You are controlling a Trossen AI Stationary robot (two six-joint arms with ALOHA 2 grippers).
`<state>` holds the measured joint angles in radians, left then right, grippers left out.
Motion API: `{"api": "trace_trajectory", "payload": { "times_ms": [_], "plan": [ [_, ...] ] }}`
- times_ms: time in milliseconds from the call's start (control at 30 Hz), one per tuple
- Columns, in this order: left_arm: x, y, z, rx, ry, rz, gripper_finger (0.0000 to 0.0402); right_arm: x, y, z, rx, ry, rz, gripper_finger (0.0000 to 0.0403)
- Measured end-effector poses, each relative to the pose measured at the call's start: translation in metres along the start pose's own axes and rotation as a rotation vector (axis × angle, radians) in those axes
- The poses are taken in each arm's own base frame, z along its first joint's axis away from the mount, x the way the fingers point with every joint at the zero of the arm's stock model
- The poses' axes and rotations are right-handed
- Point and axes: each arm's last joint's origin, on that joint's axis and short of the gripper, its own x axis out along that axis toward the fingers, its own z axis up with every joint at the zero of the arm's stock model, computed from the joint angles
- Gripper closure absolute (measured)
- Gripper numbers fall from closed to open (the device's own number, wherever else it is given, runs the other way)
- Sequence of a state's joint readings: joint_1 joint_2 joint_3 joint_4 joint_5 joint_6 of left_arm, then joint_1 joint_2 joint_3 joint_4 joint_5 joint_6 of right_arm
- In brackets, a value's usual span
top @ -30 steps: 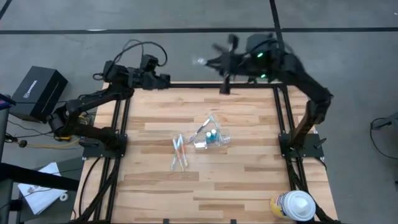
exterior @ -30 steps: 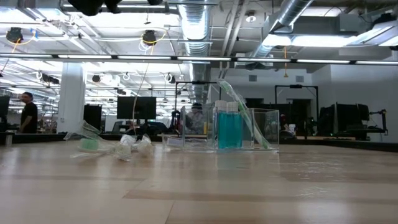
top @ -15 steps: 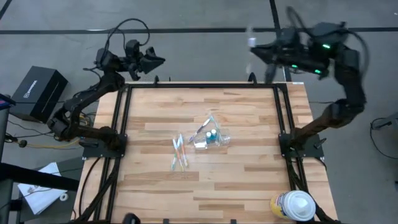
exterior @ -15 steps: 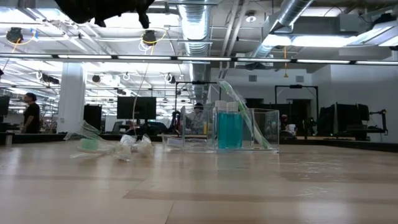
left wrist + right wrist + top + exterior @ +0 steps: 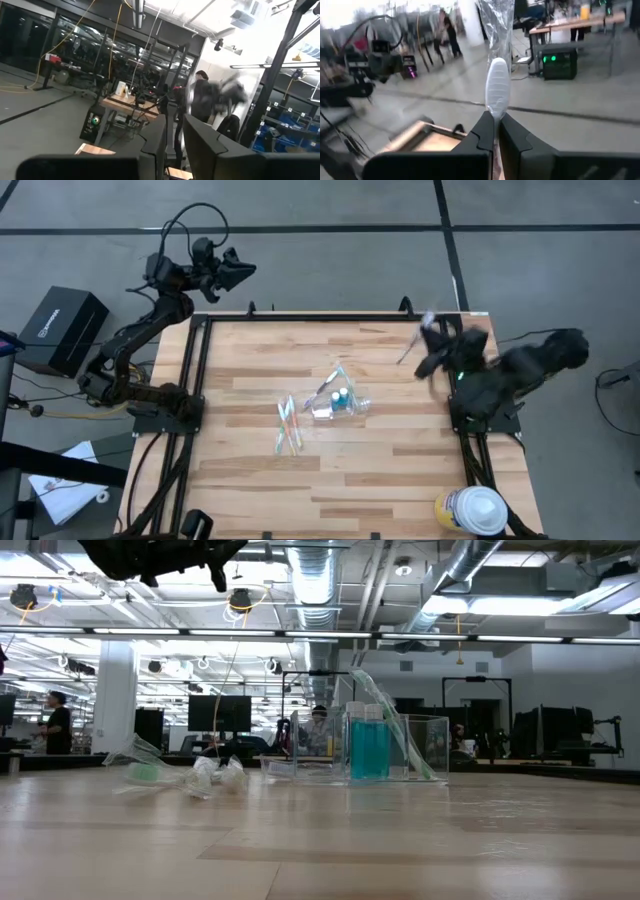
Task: Pick & Place toothbrushing station
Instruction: Put the purple toothbrush into the transparent organizer
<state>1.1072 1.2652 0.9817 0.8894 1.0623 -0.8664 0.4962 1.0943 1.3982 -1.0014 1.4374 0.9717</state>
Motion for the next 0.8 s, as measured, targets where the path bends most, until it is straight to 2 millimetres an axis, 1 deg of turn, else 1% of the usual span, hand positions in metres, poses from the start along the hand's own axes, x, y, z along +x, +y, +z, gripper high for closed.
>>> {"api": "trace_trajectory", "payload": {
  "times_ms": [67, 167, 233, 300, 367, 433, 533, 667, 800],
  "plan": [
    [0.000, 0.000, 0.000, 0.002, 0.000, 0.000, 0.0341, -0.001, -0.001, -0.036, 0.095, -0.022, 0.000, 0.0403],
    [0.000, 0.000, 0.000, 0.002, 0.000, 0.000, 0.0341, 0.004, -0.001, -0.082, 0.169, -0.031, -0.014, 0.0403],
    [0.000, 0.000, 0.000, -0.001, 0.000, 0.000, 0.0341, 0.009, -0.003, -0.105, 0.202, -0.028, -0.028, 0.0403],
    [0.000, 0.000, 0.000, -0.002, 0.002, -0.002, 0.0341, 0.014, -0.004, -0.125, 0.246, -0.016, -0.043, 0.0403],
    [0.000, 0.000, 0.000, -0.003, 0.003, -0.003, 0.0341, 0.018, -0.004, -0.143, 0.252, -0.009, -0.059, 0.0403],
    [0.001, -0.001, 0.000, -0.002, 0.004, -0.006, 0.0341, 0.020, -0.004, -0.153, 0.266, -0.005, -0.068, 0.0403],
    [0.001, -0.001, -0.001, -0.003, 0.006, -0.009, 0.0341, 0.021, -0.001, -0.163, 0.263, 0.027, -0.074, 0.0403],
    [0.001, -0.001, -0.001, -0.001, 0.007, -0.011, 0.0341, 0.023, 0.001, -0.169, 0.250, 0.038, -0.082, 0.0403],
    [0.001, -0.001, -0.001, 0.015, 0.007, -0.011, 0.0341, 0.028, 0.003, -0.178, 0.214, 0.102, -0.106, 0.0403]
  ]
}}
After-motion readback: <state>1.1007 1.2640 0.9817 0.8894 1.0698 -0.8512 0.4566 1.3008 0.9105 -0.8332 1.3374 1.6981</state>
